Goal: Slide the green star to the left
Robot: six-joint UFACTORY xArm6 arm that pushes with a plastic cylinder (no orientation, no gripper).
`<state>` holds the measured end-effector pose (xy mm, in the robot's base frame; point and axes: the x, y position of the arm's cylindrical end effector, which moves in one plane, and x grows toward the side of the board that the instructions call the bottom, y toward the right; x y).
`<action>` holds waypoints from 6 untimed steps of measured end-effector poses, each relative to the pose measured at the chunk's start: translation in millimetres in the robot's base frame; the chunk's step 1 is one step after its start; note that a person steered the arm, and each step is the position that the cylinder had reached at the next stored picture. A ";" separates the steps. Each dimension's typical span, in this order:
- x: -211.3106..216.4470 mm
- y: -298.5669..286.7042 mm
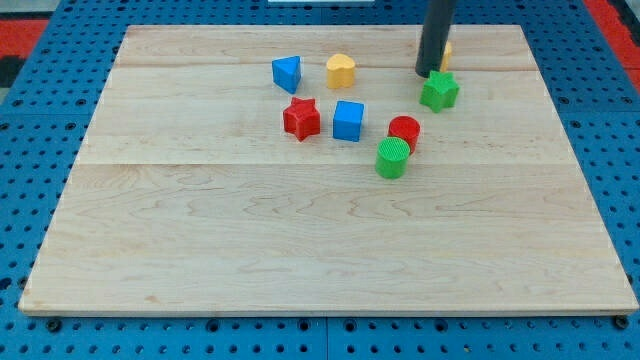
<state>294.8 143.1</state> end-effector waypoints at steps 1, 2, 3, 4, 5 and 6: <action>0.4 29.9; 6.2 62.1; 39.6 82.1; 54.6 63.7; 54.6 59.0; 54.6 55.2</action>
